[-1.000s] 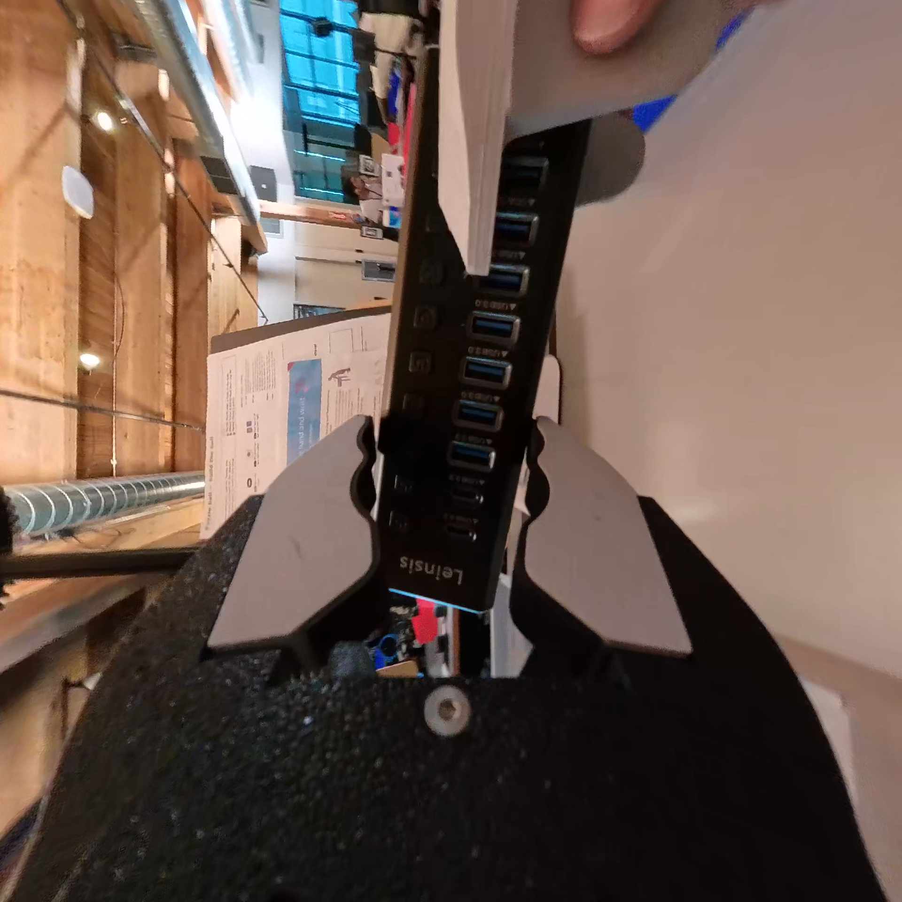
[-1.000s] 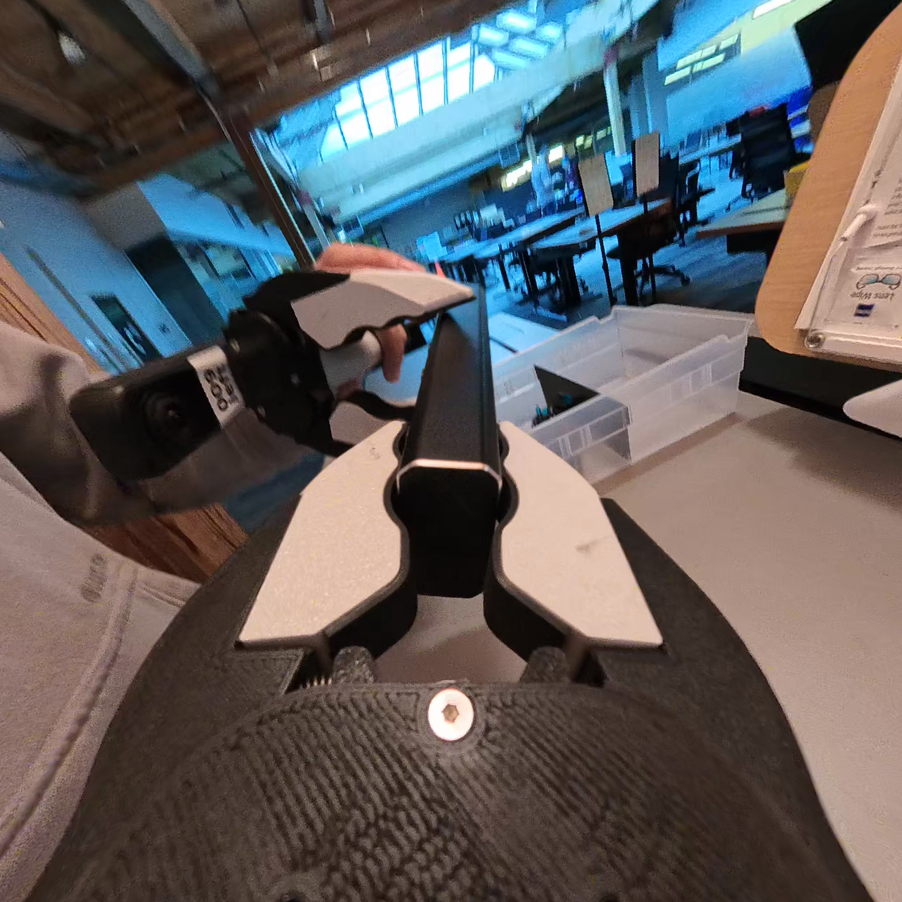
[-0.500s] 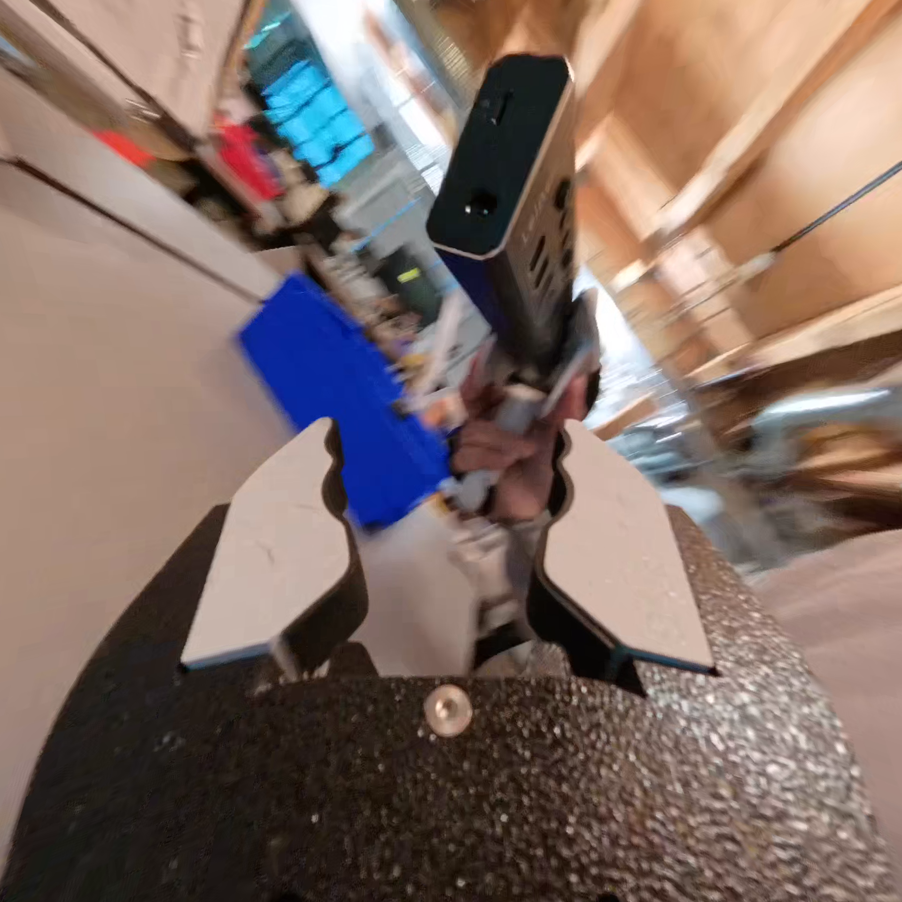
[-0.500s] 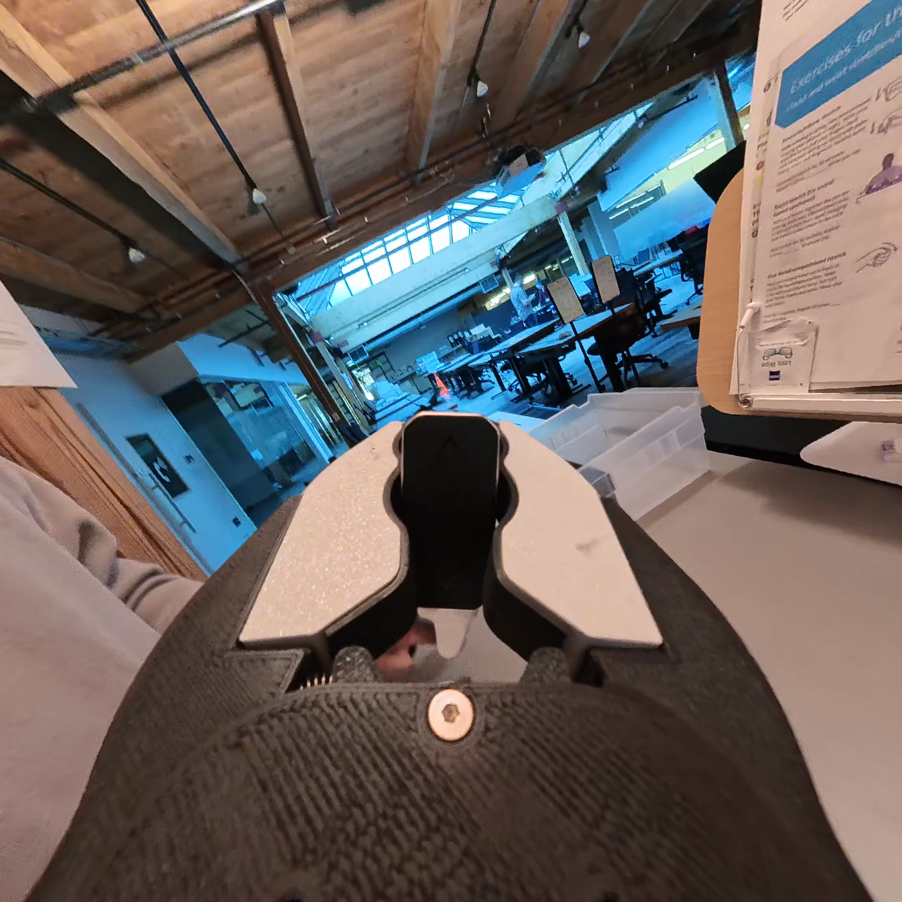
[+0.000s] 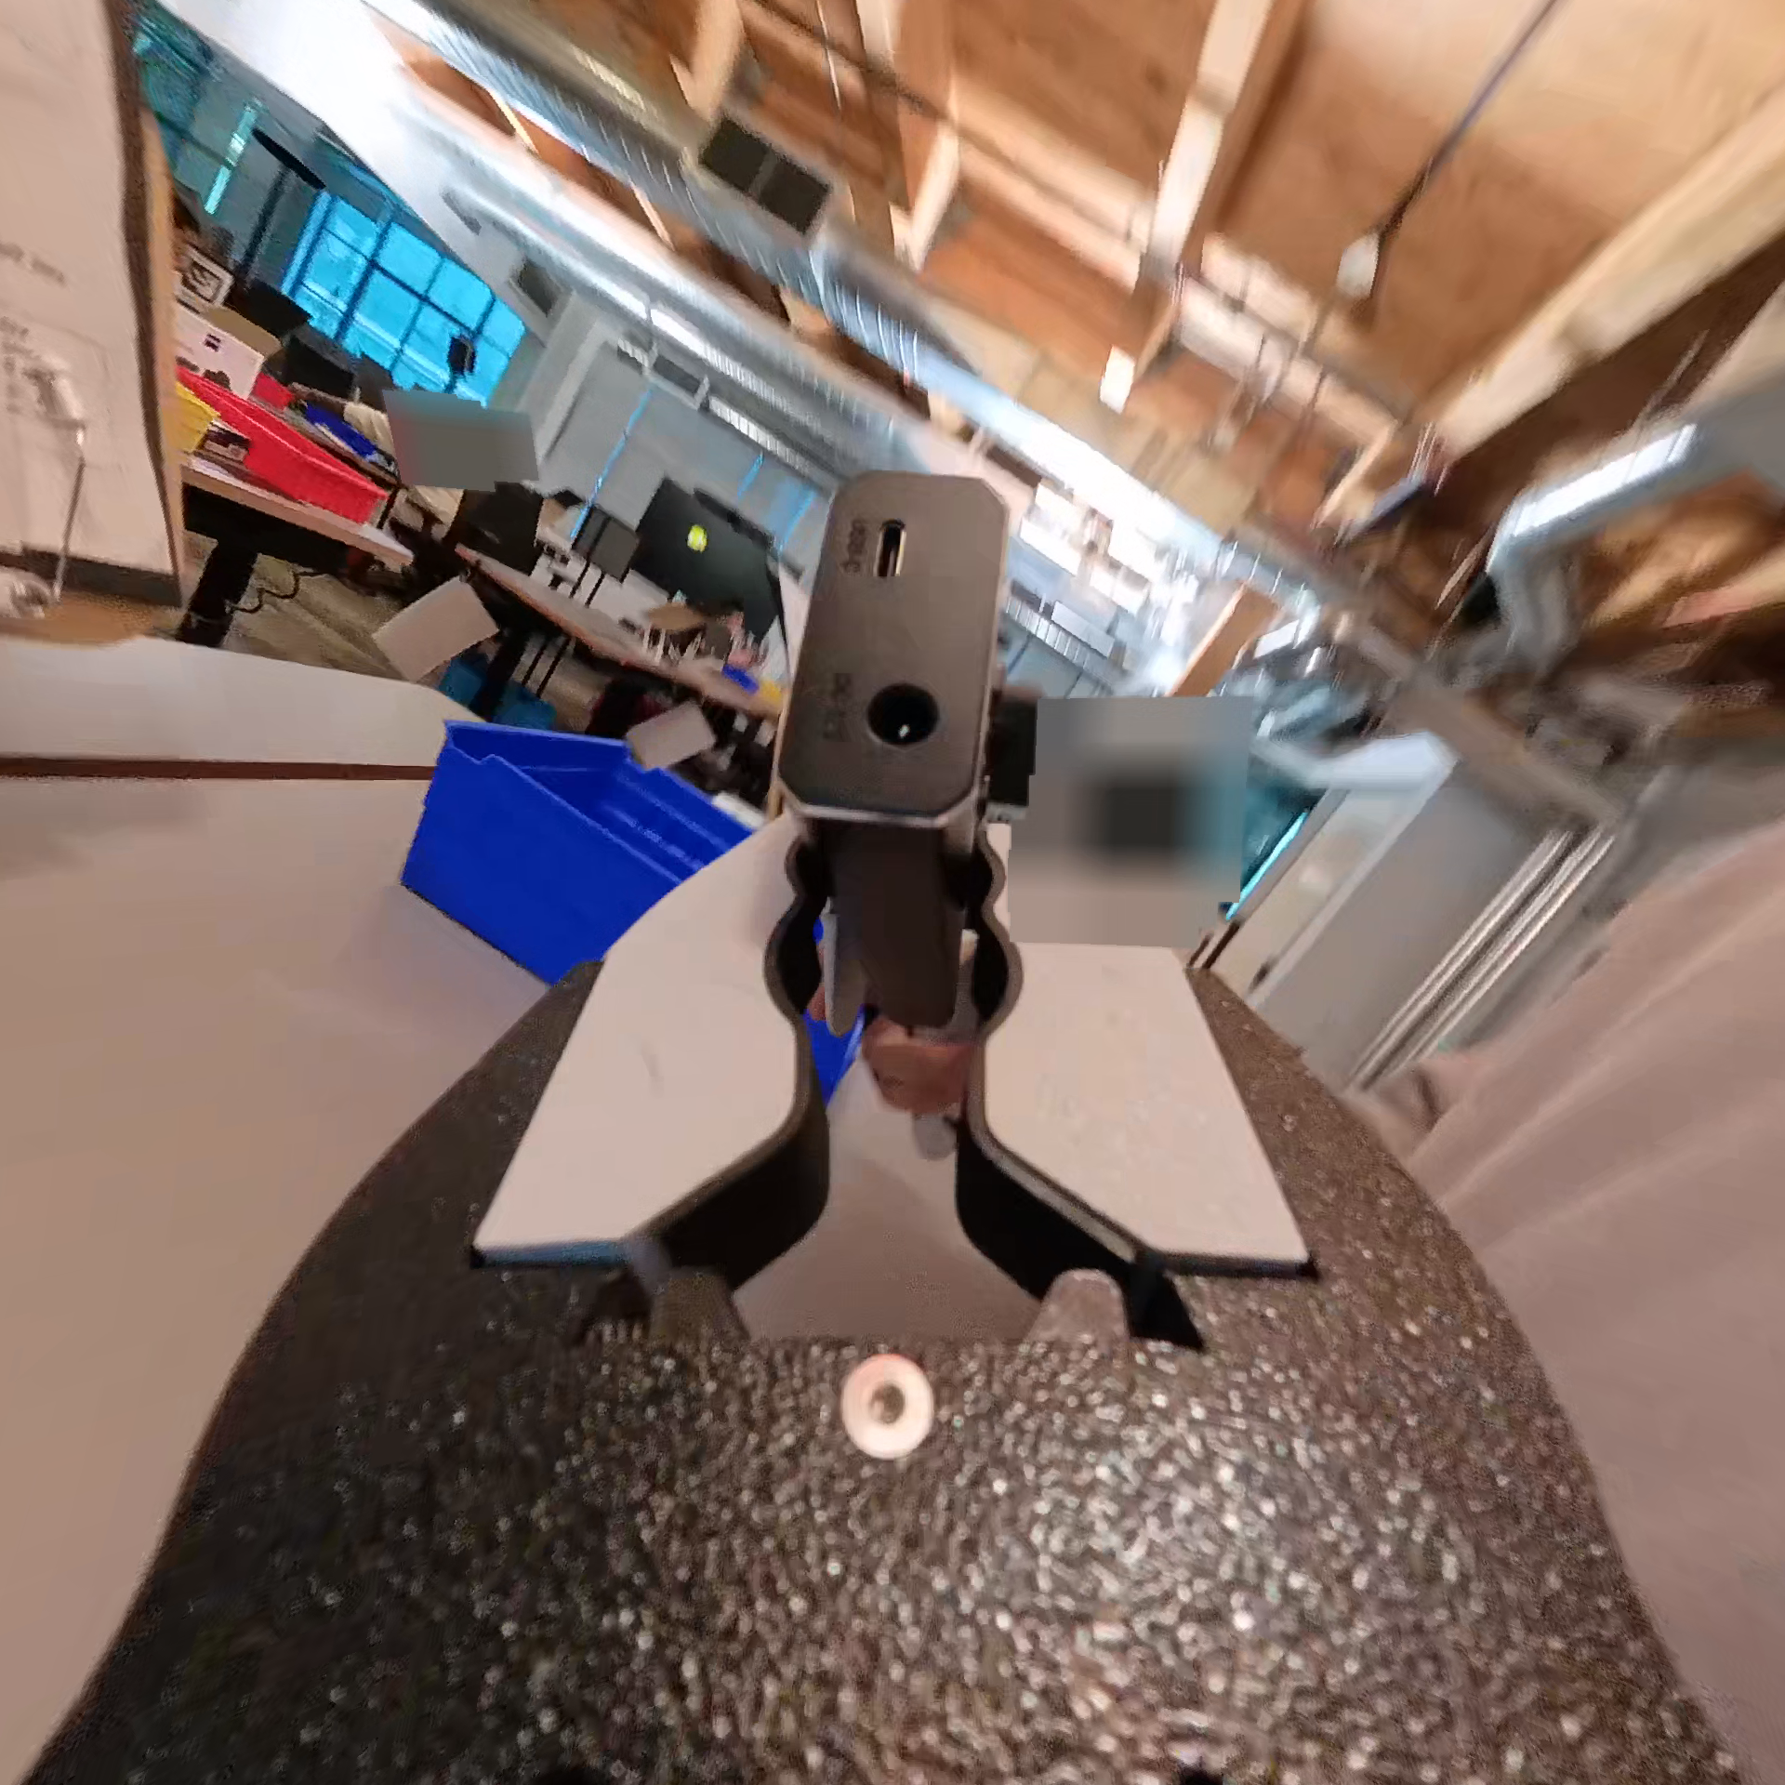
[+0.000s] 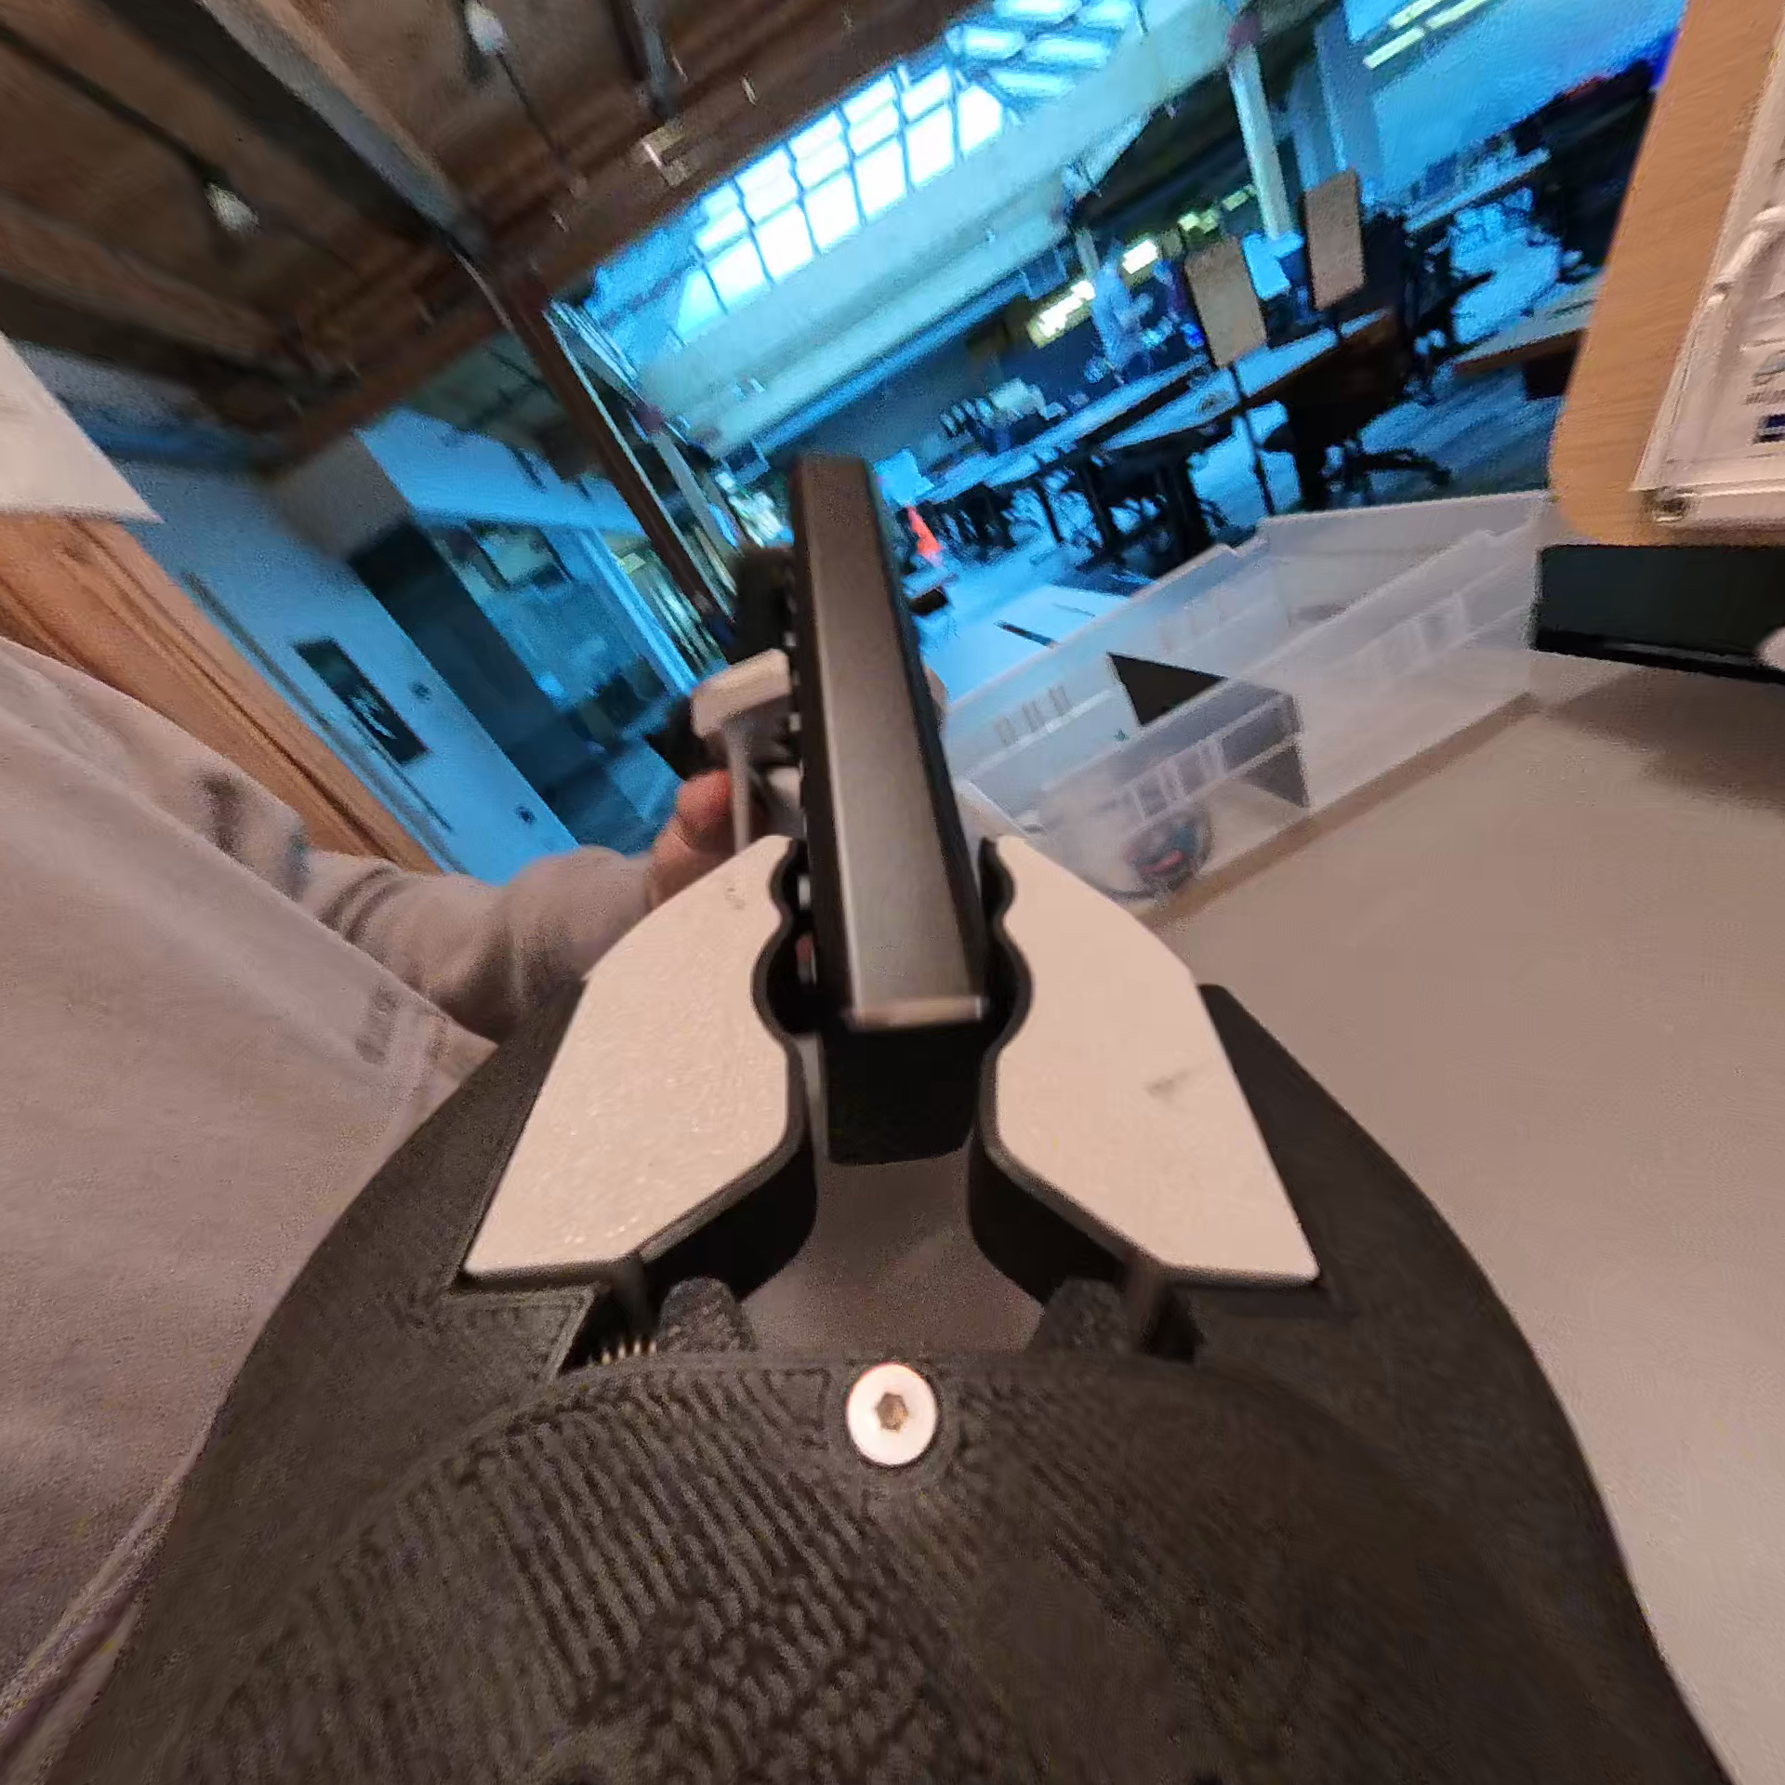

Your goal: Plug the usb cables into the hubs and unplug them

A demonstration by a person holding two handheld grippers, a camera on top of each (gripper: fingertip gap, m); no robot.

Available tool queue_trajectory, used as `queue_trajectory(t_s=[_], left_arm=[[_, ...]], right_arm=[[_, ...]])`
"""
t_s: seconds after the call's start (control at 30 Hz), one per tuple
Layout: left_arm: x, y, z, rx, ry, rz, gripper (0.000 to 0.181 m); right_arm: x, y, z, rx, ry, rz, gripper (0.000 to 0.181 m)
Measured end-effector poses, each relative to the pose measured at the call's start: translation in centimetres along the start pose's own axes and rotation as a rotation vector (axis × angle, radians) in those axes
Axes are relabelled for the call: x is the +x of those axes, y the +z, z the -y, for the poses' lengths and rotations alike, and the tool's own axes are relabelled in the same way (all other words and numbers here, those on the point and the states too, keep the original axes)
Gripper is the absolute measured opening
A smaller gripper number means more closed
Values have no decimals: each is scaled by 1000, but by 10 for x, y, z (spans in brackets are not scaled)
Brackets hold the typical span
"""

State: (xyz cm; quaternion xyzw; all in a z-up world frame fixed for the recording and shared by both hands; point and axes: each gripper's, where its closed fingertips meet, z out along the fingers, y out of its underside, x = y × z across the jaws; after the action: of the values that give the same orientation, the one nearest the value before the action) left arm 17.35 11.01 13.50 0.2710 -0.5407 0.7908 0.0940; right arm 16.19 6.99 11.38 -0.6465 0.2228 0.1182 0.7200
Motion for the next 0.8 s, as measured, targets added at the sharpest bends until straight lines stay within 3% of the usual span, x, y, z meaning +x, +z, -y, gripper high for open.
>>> queue_trajectory(t_s=[0.07,0.17,0.23,0.33,0.4,0.43,0.63,0.73,0.8], left_arm=[[-2,3,0,-146,141,24,27],[-3,5,-4,-343,320,26,27],[1,5,-11,-446,394,-22,27],[5,3,-23,-552,466,-89,27],[9,4,-27,-561,459,-128,27],[11,4,-28,-557,448,-140,26],[13,4,-26,-515,434,-135,27],[1,7,-13,-470,452,-5,32],[-7,14,1,-395,452,129,48]], right_arm=[[11,-2,-1,-66,-95,-102,61],[20,-1,-12,-244,-239,-195,75],[18,5,-30,-378,-321,-182,74],[11,17,-51,-464,-347,-106,67],[5,27,-61,-463,-323,-58,50],[8,30,-64,-458,-350,-76,31],[7,37,-66,-384,-396,-100,29],[21,31,-55,-380,-434,-222,29],[32,28,-45,-362,-451,-318,28]])
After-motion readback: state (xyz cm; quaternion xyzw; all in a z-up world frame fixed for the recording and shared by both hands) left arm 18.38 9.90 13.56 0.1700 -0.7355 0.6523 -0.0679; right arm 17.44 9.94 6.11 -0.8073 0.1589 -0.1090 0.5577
